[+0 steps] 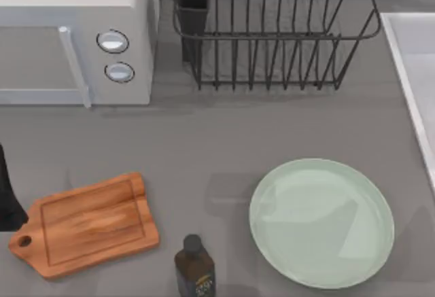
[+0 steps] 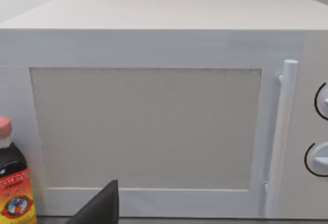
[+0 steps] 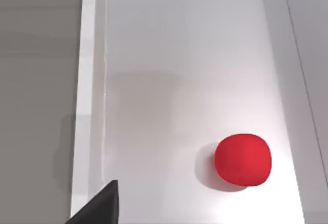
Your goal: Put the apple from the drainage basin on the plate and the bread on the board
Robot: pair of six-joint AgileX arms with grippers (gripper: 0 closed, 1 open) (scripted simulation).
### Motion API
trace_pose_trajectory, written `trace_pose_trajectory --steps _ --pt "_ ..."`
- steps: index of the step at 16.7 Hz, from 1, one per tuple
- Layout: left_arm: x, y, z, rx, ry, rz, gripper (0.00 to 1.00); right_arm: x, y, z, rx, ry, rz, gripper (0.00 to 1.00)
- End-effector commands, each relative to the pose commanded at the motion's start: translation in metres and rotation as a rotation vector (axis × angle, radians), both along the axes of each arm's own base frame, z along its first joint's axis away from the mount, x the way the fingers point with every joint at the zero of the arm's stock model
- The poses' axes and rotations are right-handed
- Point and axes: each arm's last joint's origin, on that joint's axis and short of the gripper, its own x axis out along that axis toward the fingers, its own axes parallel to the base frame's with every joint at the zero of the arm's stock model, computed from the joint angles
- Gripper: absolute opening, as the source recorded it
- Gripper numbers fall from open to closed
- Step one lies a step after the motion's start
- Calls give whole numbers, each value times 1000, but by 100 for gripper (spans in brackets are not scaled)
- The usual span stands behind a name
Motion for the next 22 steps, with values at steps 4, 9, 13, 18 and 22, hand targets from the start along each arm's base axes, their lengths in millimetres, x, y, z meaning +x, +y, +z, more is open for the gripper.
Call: trace_pose_trajectory --steps 4,9,13,18,22 --pt "0 0 0 0 0 0 100 78 -32 -17 30 340 -14 100" --pt "0 0 0 0 0 0 100 146 -73 -68 96 657 -12 100" --pt "0 0 0 0 0 0 100 170 -94 -97 134 784 -6 100" --pt "0 0 0 0 0 0 100 175 -99 -103 143 809 -5 100" --pt "0 0 0 0 0 0 100 176 -97 -109 142 812 -1 100"
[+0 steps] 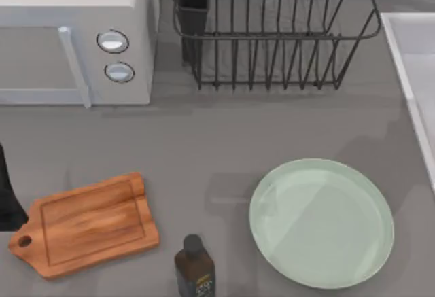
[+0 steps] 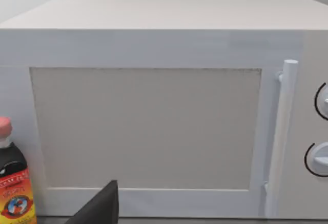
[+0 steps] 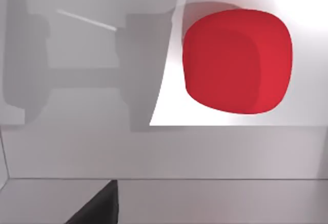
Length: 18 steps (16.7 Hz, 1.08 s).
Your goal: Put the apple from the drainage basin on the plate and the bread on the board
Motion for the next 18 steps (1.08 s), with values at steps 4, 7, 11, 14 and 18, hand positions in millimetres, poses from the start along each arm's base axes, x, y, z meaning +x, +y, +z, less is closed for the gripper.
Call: trace_pose_trajectory --steps 4,7,11,14,18 --pt "0 0 0 0 0 0 100 6 -3 -50 0 -1 -1 100" --pt "0 0 0 0 0 0 100 7 -4 -100 -7 -21 -3 100" --pt "0 0 0 0 0 0 100 -1 -2 -145 -1 -4 -4 100" --pt "0 0 0 0 0 0 100 -1 -2 -146 -1 -2 -4 100" --pt "0 0 0 0 0 0 100 -1 -2 -146 -1 -2 -4 77"
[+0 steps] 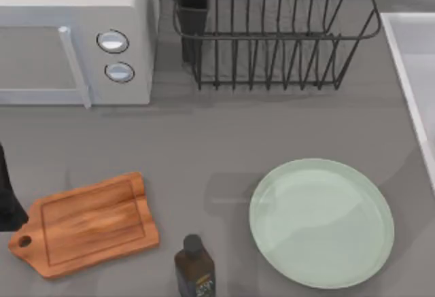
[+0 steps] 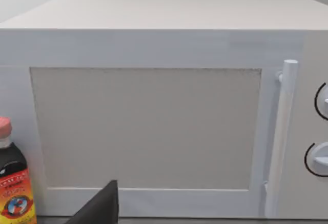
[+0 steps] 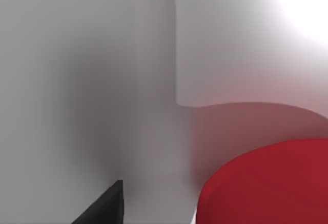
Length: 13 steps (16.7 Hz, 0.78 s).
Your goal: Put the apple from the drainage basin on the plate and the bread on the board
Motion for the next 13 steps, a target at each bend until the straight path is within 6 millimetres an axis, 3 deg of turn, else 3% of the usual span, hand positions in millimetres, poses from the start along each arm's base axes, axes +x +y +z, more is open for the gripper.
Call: trace_pose_trajectory --steps 10,13 --pt "0 0 0 0 0 0 100 0 0 0 0 0 0 2" --pt "0 0 0 0 0 0 100 0 0 0 0 0 0 0"
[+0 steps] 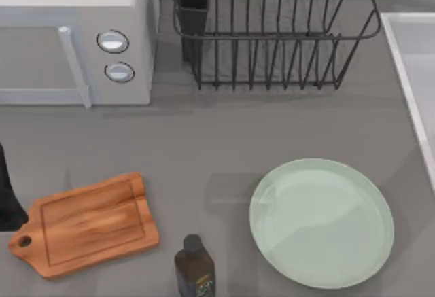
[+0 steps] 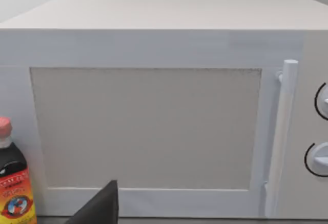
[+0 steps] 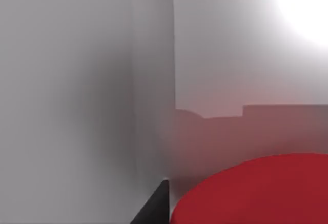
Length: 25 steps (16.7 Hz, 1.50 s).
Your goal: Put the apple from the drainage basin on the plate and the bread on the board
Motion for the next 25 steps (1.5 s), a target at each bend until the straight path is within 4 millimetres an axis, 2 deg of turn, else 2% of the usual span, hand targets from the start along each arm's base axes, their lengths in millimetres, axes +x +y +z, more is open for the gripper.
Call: trace_pose_trajectory --steps 5,6,9,16,21,22,25 --pt "0 0 0 0 0 0 100 0 0 0 0 0 0 0" --pt "0 0 0 0 0 0 100 6 -1 28 -1 -50 -7 0" --pt "0 0 0 0 0 0 100 9 -2 41 -2 -54 -7 0" --pt "0 0 0 0 0 0 100 7 -1 124 0 -47 -7 0" --pt "0 0 0 0 0 0 100 6 0 127 0 -49 -8 0" --pt "0 0 0 0 0 0 100 8 3 132 -5 -63 -8 0" --pt "0 0 0 0 0 0 100 15 31 153 -12 -102 -10 0"
